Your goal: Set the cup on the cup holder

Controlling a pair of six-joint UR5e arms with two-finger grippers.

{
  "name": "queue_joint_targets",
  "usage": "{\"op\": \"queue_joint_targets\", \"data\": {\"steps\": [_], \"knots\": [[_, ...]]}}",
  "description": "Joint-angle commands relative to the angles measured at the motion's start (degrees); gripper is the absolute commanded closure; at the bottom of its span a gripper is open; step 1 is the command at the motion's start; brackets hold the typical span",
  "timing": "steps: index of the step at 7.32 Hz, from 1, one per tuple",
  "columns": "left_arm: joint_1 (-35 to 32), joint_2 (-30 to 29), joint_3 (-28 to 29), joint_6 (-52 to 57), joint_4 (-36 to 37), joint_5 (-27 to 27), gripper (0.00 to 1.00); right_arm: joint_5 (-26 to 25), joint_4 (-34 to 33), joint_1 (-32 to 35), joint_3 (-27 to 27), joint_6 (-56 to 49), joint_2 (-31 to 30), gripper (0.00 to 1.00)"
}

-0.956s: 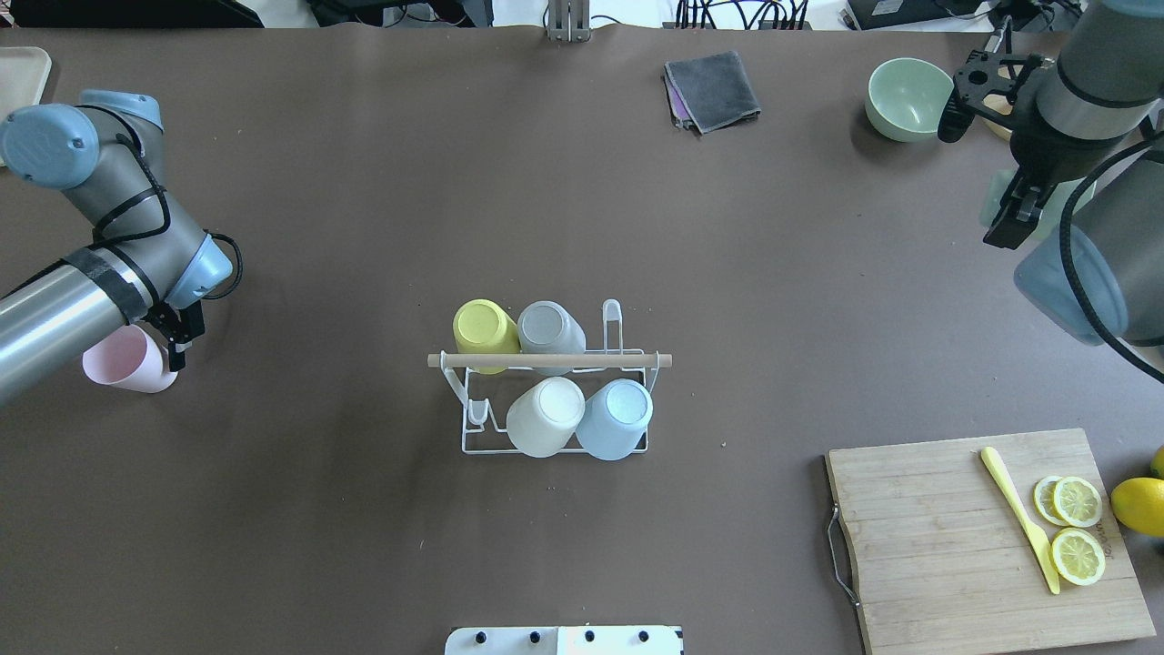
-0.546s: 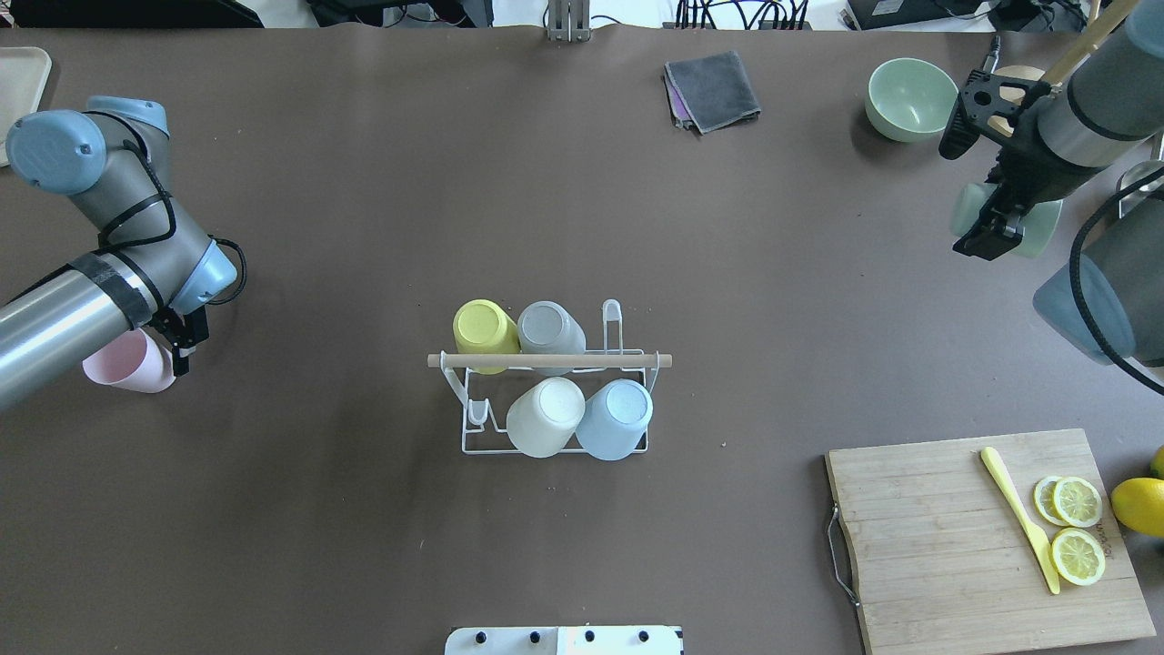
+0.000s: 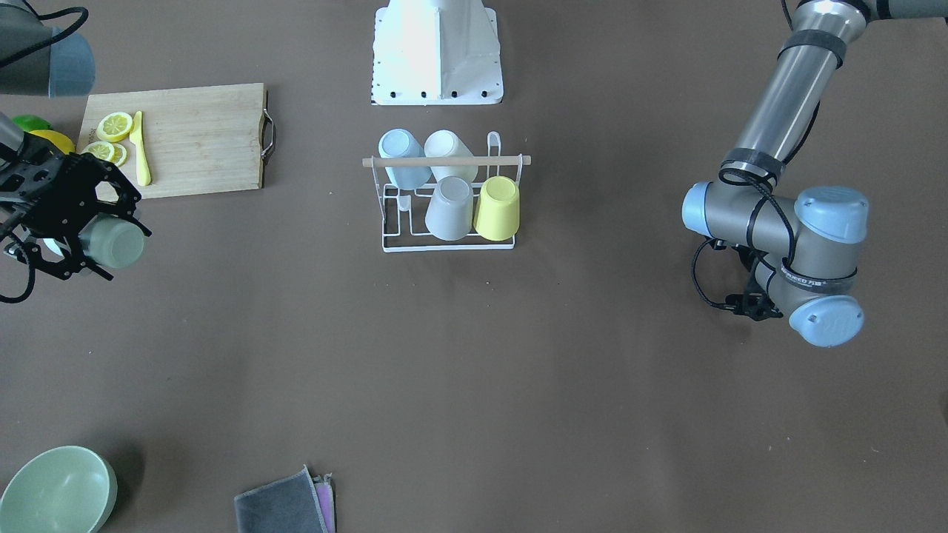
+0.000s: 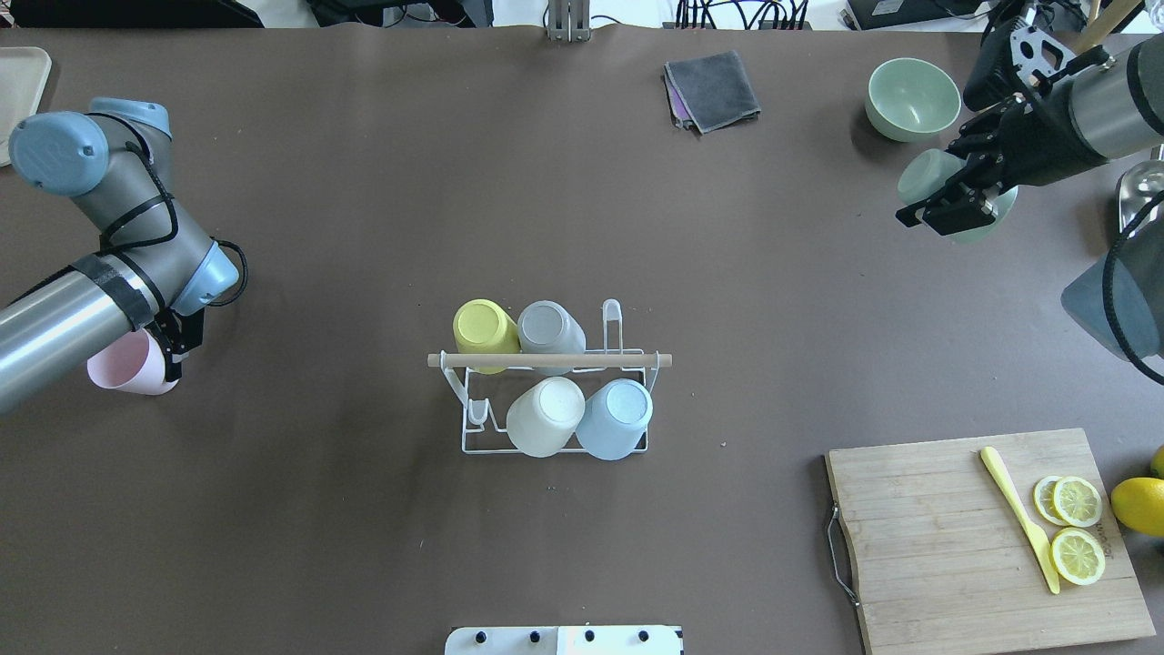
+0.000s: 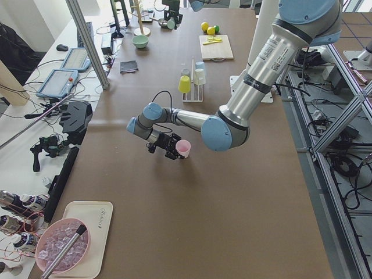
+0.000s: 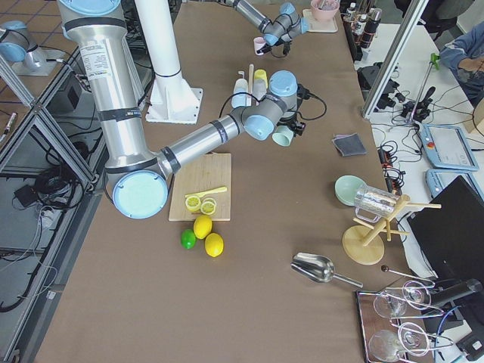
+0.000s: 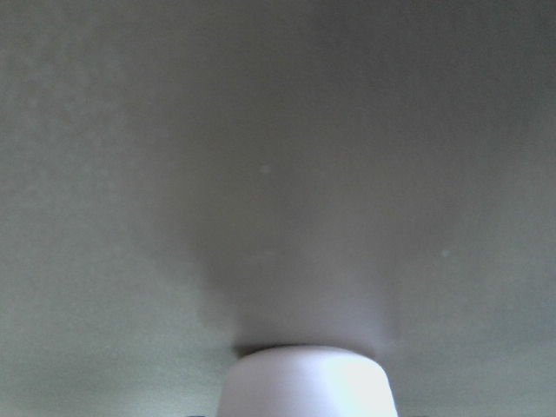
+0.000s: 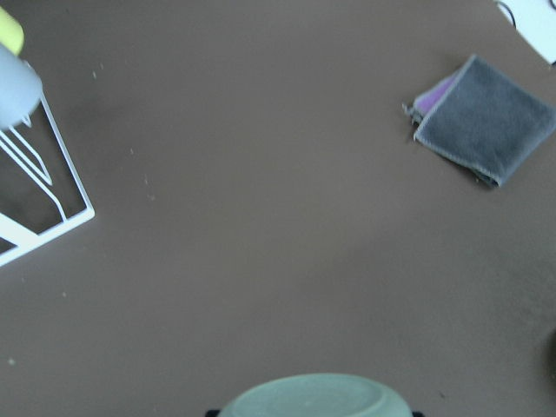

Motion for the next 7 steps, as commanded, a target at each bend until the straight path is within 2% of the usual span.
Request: {"op": "queue_joint_targets", "data": {"steps": [1,2,3,5,6,7], "knots": [[-0.2,0.0,-7.2,0.2,8.3,2.8,1.0,0.4,20.1,0.1,-0.3,17.9,-0.3,1.0],[-0.8,0.0,-11.9,0.2,12.8,5.7,1.0,-0.6,26.5,0.1,-0.3,23.6,-0.4,1.0],[-1.4,0.5,-16.8,0.2,16.3,6.0,1.0,-4.2,32.5,0.0,-0.3,30.0,-0.1,1.0],[-5.5,2.5,-22.6,0.2,17.3,7.4,1.0,-10.6,40.0,-1.2,-0.2,38.3,0.2,1.0],[-8.7,4.5,-28.0,0.2,19.2,7.4,1.0,-16.1,44.1,-3.9,-0.3,42.6,0.2,1.0],[-9.2,7.0,-35.5,0.2,20.6,7.9,1.0,-23.5,46.8,-8.4,-0.1,46.0,0.3,1.0]]}}
